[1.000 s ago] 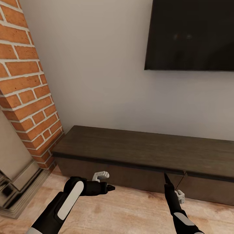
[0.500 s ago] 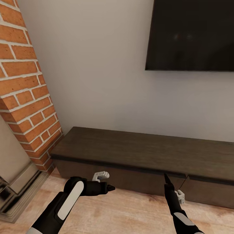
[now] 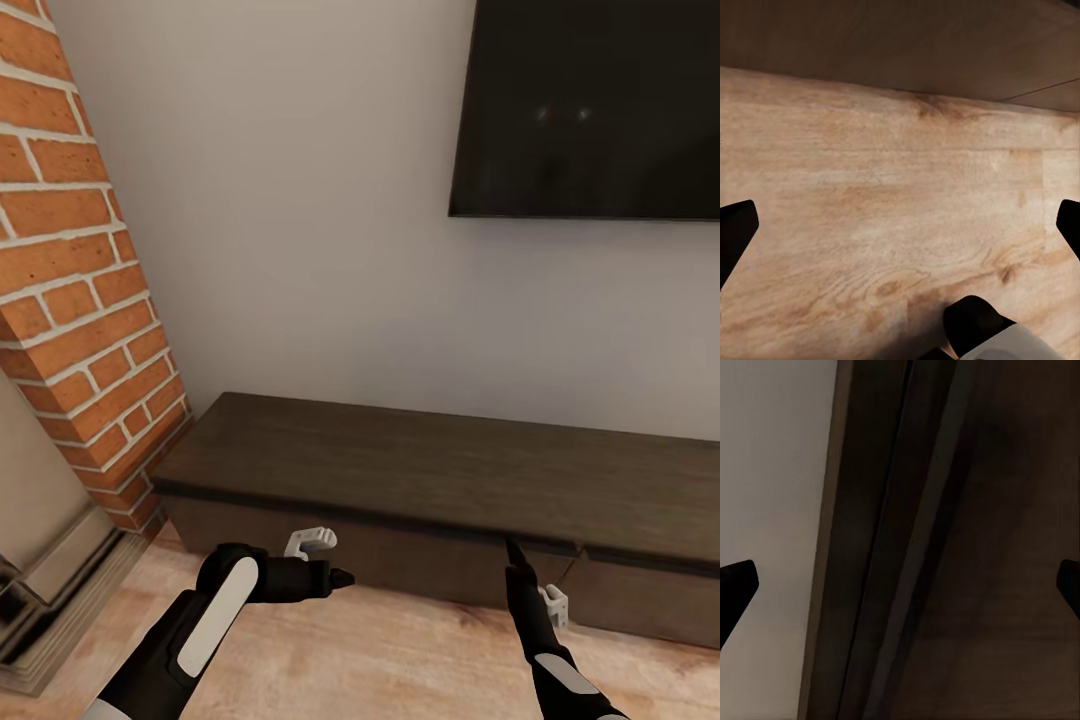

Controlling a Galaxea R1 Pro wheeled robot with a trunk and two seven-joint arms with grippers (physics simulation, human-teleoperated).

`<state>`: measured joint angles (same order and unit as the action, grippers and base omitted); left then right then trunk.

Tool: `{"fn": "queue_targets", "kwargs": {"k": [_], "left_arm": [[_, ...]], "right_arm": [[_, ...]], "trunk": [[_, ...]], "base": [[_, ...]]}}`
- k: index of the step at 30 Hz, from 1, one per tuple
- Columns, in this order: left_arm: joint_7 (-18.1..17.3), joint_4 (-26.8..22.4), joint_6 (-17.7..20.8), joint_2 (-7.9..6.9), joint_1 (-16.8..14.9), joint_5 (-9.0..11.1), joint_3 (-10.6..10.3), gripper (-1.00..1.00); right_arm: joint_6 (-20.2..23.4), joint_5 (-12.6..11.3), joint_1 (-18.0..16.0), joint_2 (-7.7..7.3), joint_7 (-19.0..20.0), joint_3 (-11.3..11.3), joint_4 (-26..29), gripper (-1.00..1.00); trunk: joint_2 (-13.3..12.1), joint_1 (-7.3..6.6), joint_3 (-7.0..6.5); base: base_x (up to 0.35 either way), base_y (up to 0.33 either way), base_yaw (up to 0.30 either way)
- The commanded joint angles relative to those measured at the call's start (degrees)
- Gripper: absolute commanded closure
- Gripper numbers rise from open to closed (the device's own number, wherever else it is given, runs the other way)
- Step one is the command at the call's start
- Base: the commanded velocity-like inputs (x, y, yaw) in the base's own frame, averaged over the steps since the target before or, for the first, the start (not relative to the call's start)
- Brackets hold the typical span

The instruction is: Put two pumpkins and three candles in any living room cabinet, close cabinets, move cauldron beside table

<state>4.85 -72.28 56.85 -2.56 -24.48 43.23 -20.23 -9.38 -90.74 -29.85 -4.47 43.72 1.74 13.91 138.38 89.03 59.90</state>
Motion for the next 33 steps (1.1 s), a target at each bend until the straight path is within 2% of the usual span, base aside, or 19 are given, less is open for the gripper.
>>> {"fn": "queue_targets", "kwargs": {"k": [1, 18, 22, 33], "left_arm": [[0.51, -0.05, 0.11, -0.06, -0.04, 0.54, -0.10, -1.00], [0.51, -0.12, 0.11, -0.08, -0.02, 0.54, -0.08, -1.00], [0.51, -0.13, 0.11, -0.07, -0.03, 0.54, -0.08, -1.00], [0.51, -0.12, 0.11, -0.07, -0.04, 0.54, -0.08, -1.00]], "right_arm": [[-0.28, -0.14, -0.03, -0.01, 0.14, 0.20, -0.05, -1.00], [-0.29, -0.14, -0.03, -0.01, 0.14, 0.20, -0.09, -1.00], [-0.29, -0.14, -0.03, -0.01, 0.14, 0.20, -0.10, -1.00], [-0.29, -0.14, -0.03, -0.01, 0.14, 0.21, -0.07, -1.00]], "trunk": [[0.02, 0.00, 0.05], [1.22, 0.66, 0.59], [2.83, 1.53, 1.31], [2.83, 1.53, 1.31]], "base": [[0.054, 0.000, 0.000], [0.006, 0.000, 0.000], [0.000, 0.000, 0.000], [0.002, 0.000, 0.000]]}}
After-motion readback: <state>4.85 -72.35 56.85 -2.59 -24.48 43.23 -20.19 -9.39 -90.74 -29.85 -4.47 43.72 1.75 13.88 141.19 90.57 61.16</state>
